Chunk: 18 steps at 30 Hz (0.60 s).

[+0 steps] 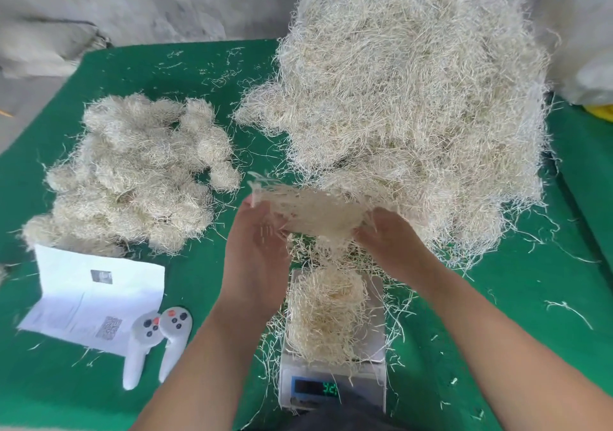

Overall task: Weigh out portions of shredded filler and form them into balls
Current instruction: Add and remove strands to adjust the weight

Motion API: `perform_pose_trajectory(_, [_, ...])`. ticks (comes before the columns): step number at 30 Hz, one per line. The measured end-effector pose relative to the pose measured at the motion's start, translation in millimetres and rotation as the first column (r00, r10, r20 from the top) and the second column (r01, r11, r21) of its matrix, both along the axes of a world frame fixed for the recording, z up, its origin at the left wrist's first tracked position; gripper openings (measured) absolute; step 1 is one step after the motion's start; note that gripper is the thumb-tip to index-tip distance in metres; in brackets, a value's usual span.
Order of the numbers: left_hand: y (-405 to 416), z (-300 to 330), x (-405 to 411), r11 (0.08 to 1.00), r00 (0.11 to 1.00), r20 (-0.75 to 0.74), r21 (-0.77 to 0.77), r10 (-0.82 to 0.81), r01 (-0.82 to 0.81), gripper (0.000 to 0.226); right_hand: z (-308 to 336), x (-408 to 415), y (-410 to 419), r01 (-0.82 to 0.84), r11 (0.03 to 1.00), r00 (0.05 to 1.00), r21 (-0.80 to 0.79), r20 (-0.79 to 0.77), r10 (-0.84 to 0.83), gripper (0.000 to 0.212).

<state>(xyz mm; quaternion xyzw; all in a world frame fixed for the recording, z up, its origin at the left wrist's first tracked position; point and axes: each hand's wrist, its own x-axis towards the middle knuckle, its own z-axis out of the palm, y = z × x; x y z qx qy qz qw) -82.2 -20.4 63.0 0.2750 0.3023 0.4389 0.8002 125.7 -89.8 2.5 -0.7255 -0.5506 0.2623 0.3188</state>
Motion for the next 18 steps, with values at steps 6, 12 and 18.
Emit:
perform_pose_trajectory(6, [-9, -7, -11, 0.99, 0.958, -0.251, -0.022, -0.141, 0.14, 0.036, 13, 17, -1, 0.292, 0.917, 0.584, -0.271, -0.709, -0.395, 0.026])
perform_pose_trajectory(12, [-25, -14, -16, 0.964, 0.872, -0.474, 0.151, -0.123, 0.218, 0.031, -4, 33, 14, 0.426, 0.764, 0.227, -0.485, -0.76, -0.609, 0.028])
perform_pose_trajectory(18, [-31, -19, -26, 0.951, 0.835, -0.538, 0.184, -0.113, 0.247, 0.049, -13, 45, 11, 0.485, 0.689, 0.048, -0.539, -0.77, -0.636, 0.025])
